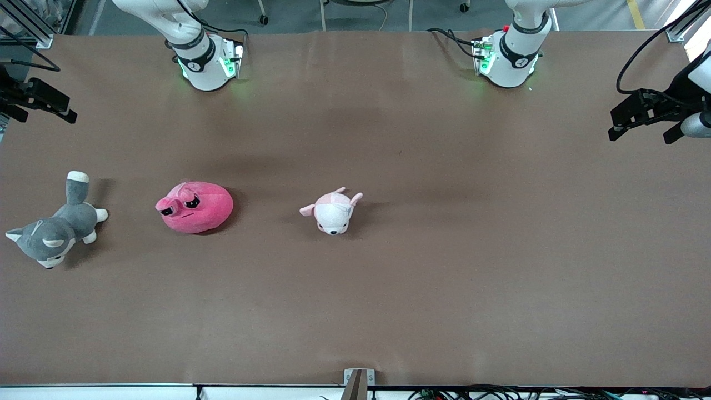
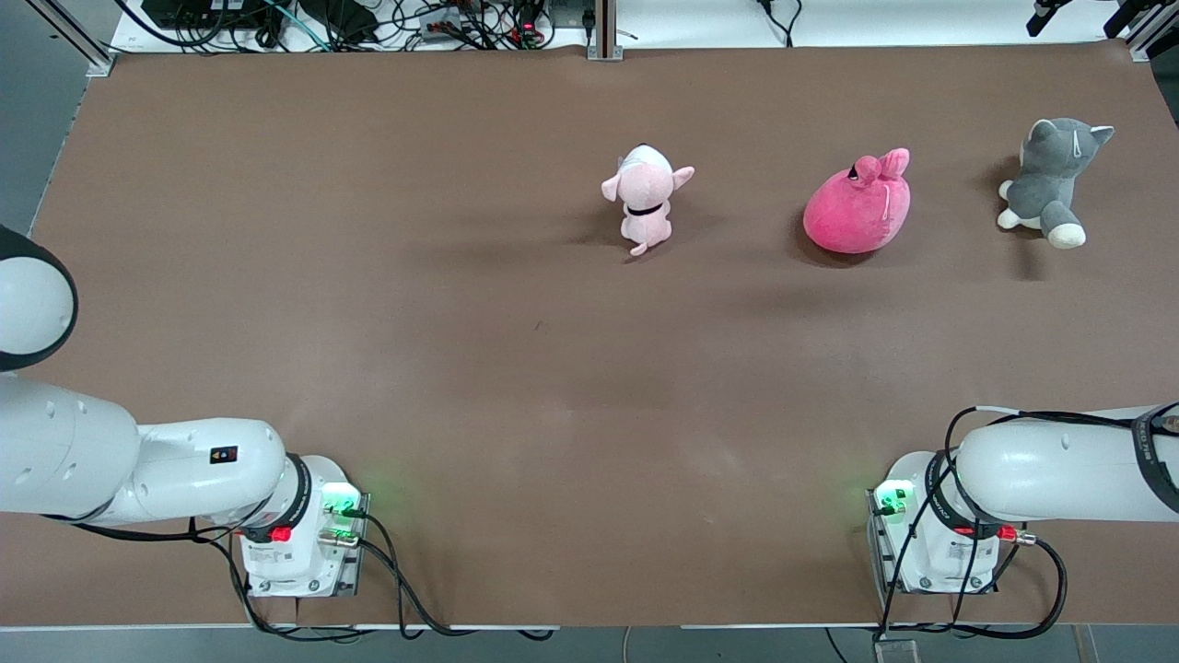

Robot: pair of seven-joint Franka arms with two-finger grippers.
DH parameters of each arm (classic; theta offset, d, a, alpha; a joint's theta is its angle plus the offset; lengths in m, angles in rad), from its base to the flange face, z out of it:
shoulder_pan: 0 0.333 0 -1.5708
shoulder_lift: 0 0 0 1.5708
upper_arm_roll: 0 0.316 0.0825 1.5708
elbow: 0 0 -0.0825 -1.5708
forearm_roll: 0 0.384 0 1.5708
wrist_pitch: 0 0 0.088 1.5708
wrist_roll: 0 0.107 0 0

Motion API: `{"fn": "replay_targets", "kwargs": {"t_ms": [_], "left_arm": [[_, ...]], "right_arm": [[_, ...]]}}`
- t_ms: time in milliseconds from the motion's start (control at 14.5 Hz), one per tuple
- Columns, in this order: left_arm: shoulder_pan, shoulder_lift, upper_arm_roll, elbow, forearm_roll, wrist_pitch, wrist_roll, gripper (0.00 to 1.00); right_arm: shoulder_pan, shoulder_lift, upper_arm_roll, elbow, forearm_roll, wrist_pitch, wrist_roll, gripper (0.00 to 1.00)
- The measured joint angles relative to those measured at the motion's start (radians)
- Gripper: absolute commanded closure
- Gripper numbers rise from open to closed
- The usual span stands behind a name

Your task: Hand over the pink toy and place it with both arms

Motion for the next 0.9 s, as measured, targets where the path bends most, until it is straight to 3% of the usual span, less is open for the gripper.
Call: {"fn": "replay_targets", "kwargs": {"t_ms": [897], "left_arm": [[-0.006,0.003,-0.002,0.0,0.0,0.0,-0.001,0.0]], "right_arm": [[0.0,0.0,-0.01,-0.001,-0.003,-0.001,-0.026,0.0]]}}
